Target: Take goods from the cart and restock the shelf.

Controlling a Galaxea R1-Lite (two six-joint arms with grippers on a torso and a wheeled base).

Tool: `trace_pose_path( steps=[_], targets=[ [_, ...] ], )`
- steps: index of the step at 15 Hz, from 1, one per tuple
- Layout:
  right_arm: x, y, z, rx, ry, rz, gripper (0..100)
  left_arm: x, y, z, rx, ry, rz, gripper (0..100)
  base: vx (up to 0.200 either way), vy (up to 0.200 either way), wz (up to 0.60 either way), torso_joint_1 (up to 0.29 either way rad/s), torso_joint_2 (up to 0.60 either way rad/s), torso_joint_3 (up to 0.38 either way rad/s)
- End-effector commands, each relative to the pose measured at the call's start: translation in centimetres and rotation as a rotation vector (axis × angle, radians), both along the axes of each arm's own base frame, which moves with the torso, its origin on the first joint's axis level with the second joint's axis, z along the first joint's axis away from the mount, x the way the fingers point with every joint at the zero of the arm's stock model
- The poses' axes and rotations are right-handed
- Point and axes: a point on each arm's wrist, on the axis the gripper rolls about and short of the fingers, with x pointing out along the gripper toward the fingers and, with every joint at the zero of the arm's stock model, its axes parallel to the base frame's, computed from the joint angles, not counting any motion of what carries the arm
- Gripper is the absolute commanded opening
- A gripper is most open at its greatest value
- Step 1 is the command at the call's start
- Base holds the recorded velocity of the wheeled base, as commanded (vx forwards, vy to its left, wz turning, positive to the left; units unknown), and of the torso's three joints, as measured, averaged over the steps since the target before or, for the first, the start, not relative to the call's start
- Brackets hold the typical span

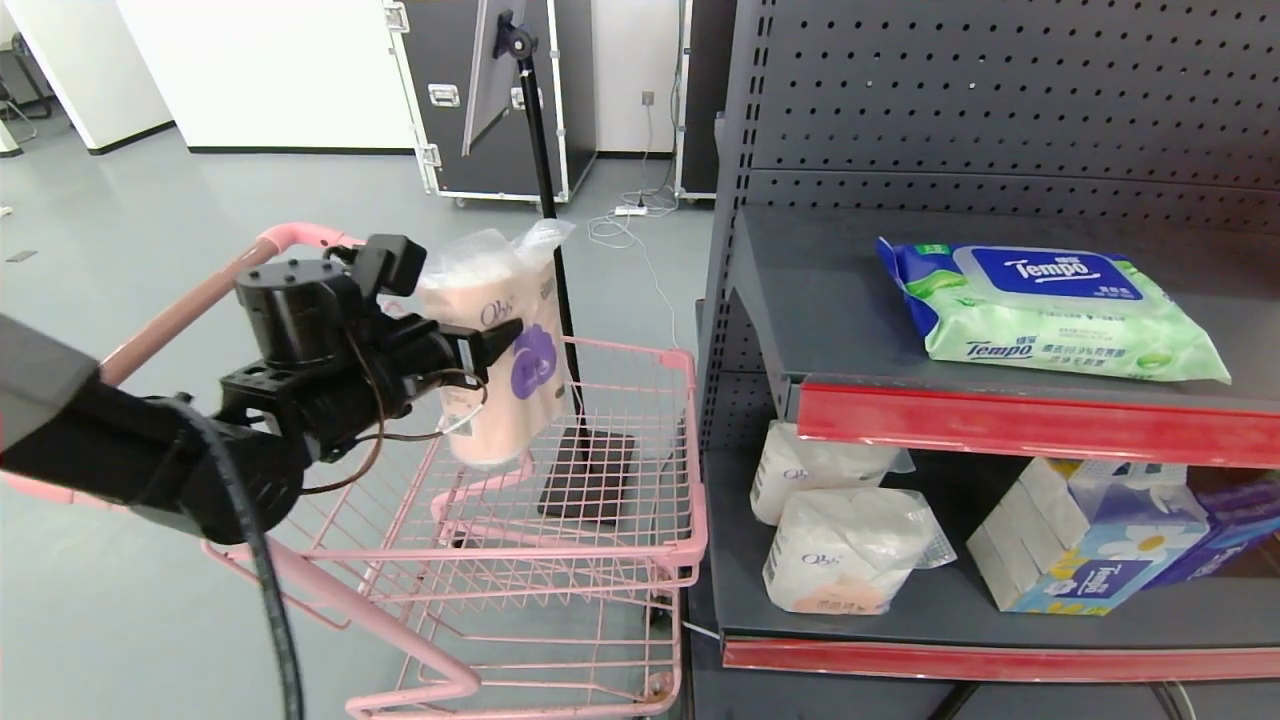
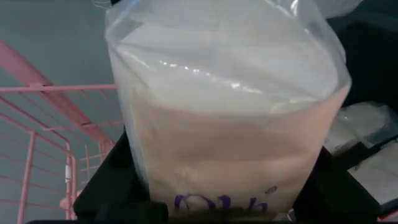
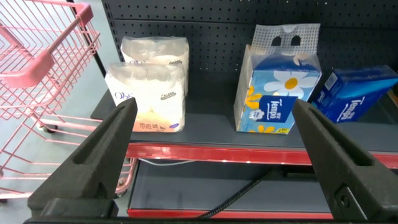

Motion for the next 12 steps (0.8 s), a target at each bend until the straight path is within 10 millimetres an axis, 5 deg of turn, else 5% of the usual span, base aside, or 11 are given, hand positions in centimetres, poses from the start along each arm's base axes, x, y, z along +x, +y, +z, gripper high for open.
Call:
trace_pose_path(
  steps=[1, 4, 5, 6, 9, 10, 11, 12],
  targets=[
    [0.0, 0.0, 0.0, -0.001, 0.001, 0.000, 100, -7.5, 2.6, 7.2, -0.024, -0.082, 0.007, 0, 0.000, 0.000, 0.00, 0.000, 0.00, 0.000],
    [0.0, 0.0, 0.0, -0.001, -0.002, 0.000, 100, -14.9, 4.6, 11.3, -0.038, -0.132, -0.001, 0, 0.000, 0.000, 0.00, 0.000, 0.00, 0.000],
    [0.0, 0.0, 0.0, -0.001, 0.000, 0.000, 100, -15.4, 4.7, 11.5, -0.039, -0.137, -0.001, 0, 0.000, 0.000, 0.00, 0.000, 0.00, 0.000],
    [0.0, 0.0, 0.0, -0.001, 0.000, 0.000, 100, -20.1, 5.9, 12.5, -0.041, -0.144, 0.002, 0, 0.000, 0.000, 0.00, 0.000, 0.00, 0.000],
    [0.0, 0.0, 0.0, -0.002, 0.002, 0.000, 100, -27.4, 7.8, 11.4, -0.045, -0.162, 0.002, 0, 0.000, 0.000, 0.00, 0.000, 0.00, 0.000],
    [0.0, 0.0, 0.0, -0.002, 0.002, 0.000, 100, -27.4, 7.8, 11.4, -0.045, -0.162, 0.002, 0, 0.000, 0.000, 0.00, 0.000, 0.00, 0.000],
    [0.0, 0.0, 0.0, -0.002, 0.002, 0.002, 100, -31.3, 8.8, 10.0, -0.053, -0.187, 0.016, 0, 0.000, 0.000, 0.00, 0.000, 0.00, 0.000],
    [0.0, 0.0, 0.0, -0.002, 0.000, 0.002, 100, -33.0, 9.3, 9.2, -0.048, -0.171, 0.025, 0, 0.000, 0.000, 0.00, 0.000, 0.00, 0.000]
  ],
)
